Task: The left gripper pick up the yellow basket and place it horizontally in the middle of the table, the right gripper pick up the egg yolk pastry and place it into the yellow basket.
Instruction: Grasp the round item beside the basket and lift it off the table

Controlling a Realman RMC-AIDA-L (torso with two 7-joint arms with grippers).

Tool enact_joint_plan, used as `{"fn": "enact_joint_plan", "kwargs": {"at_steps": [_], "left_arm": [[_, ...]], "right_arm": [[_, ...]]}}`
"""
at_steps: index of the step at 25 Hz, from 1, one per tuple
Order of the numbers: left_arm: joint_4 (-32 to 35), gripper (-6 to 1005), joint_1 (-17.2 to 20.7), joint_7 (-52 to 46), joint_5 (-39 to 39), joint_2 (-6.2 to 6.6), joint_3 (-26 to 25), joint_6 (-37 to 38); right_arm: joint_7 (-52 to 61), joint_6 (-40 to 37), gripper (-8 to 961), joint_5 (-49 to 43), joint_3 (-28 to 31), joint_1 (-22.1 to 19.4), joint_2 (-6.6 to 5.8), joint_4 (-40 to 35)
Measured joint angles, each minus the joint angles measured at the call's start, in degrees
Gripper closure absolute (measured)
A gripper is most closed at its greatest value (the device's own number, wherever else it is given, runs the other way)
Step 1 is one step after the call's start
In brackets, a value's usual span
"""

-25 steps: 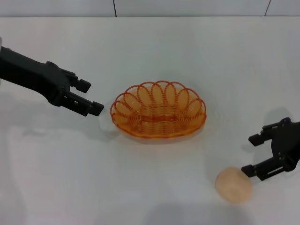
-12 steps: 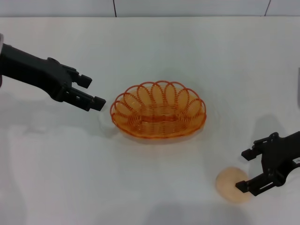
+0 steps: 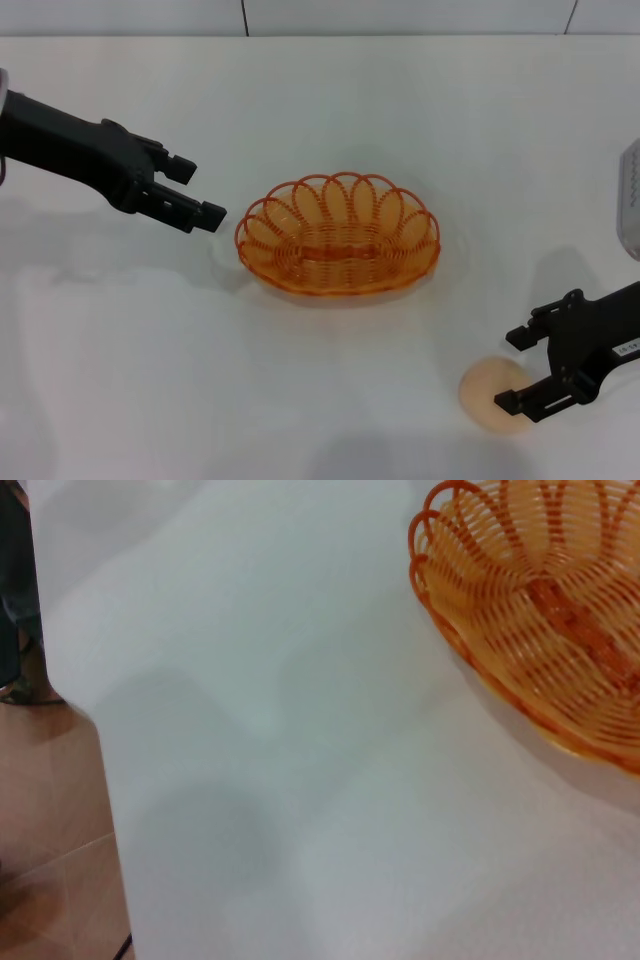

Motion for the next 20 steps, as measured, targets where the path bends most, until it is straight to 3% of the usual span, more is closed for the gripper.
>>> {"fn": "enact_joint_plan", "kwargs": {"at_steps": [12, 20], "left_arm": [[-0.1, 112, 0.0, 0.0, -0.03, 0.0, 0.0, -0.69], [-0.09, 111, 0.0, 0.06, -0.03, 0.0, 0.0, -1.02]], "right_arm": [[0.0, 0.21, 188, -0.44, -0.85, 0.01, 0.0, 0.17], [0.0, 0.02, 489, -0.58, -0.94, 0.08, 0.0, 0.13]]}}
